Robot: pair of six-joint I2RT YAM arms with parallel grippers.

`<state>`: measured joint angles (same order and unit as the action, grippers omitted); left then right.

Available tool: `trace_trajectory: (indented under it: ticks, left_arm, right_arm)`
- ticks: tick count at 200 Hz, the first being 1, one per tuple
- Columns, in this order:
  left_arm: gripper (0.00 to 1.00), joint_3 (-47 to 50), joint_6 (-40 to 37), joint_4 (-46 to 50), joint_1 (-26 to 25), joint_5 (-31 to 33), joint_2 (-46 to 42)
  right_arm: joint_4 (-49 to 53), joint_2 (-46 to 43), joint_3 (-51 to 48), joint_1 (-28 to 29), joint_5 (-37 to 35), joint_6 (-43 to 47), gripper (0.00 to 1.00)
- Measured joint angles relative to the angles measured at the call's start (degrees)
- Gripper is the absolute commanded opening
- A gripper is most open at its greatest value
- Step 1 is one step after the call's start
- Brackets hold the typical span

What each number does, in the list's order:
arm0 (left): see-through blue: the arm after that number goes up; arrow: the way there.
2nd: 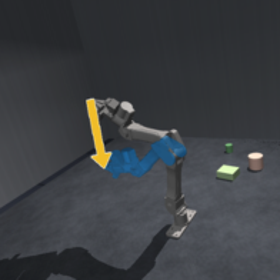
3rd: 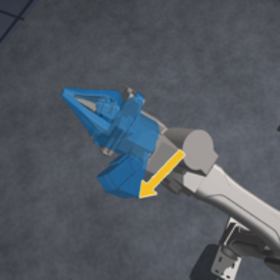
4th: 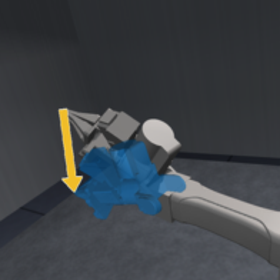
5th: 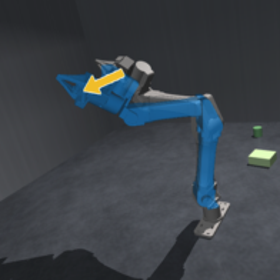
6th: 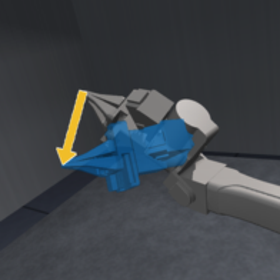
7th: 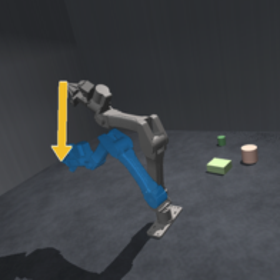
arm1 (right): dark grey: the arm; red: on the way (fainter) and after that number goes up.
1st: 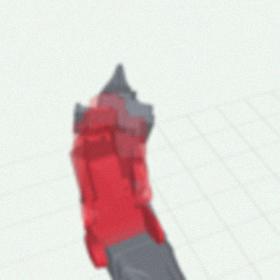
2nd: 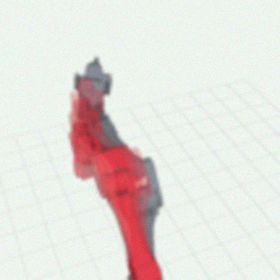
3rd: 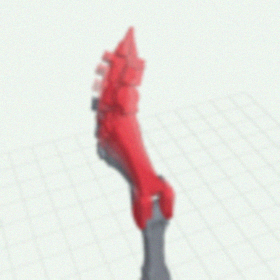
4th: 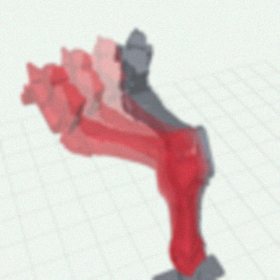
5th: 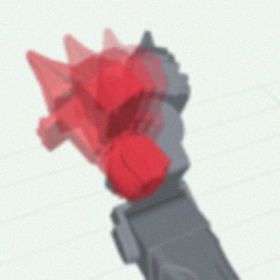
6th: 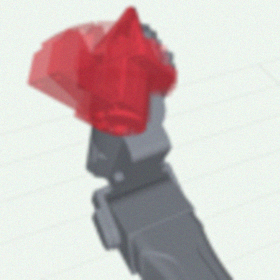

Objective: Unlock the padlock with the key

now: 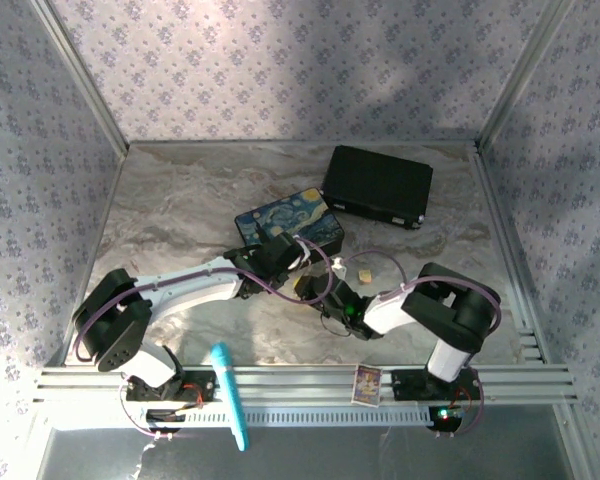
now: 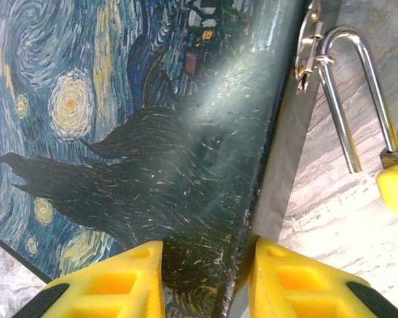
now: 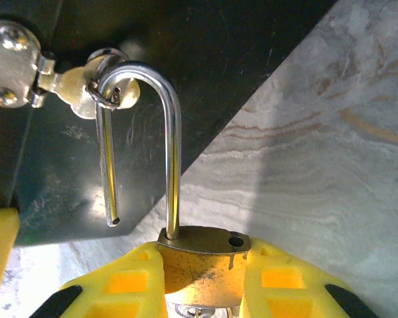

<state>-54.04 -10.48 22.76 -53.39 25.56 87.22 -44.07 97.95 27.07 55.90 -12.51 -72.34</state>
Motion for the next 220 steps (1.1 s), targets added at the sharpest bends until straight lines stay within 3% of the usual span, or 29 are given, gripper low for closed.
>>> trace_trajectory:
  ticks: [158,220]
  left_arm:
    - [0.28,0.0,1.07,-2.36,-0.31,-1.09,0.0]
    - [0.28,0.0,1.09,-3.13,-0.42,-1.09,0.26]
  right_arm:
    - [-14.25,5.46,-1.81,-7.96,8.5,-6.03,0.13]
    - [-14.45,5.25,-1.86,-10.32,12.24,-7.67,0.12]
